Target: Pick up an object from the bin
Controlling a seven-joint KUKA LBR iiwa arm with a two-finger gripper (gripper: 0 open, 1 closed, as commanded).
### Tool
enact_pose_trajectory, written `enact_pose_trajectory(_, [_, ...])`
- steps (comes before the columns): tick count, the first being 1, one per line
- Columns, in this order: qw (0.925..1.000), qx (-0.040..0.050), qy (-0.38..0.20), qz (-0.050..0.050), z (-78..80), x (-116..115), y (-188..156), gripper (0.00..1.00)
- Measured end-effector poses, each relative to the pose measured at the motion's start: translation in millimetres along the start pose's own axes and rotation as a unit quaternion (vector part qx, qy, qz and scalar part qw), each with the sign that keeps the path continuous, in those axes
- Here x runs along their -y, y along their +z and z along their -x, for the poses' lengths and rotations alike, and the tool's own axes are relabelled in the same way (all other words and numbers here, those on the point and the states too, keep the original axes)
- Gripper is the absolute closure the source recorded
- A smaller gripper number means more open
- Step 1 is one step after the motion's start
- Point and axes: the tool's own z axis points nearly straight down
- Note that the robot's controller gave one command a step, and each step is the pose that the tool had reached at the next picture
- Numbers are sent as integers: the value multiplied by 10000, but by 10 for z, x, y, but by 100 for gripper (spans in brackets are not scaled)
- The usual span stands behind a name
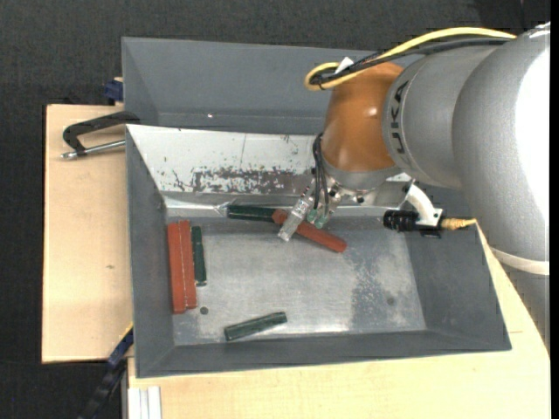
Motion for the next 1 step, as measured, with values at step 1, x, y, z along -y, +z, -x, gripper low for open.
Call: enact_pose_trajectory(1, [10000,-31,-87,-31,-145,93,-508,100])
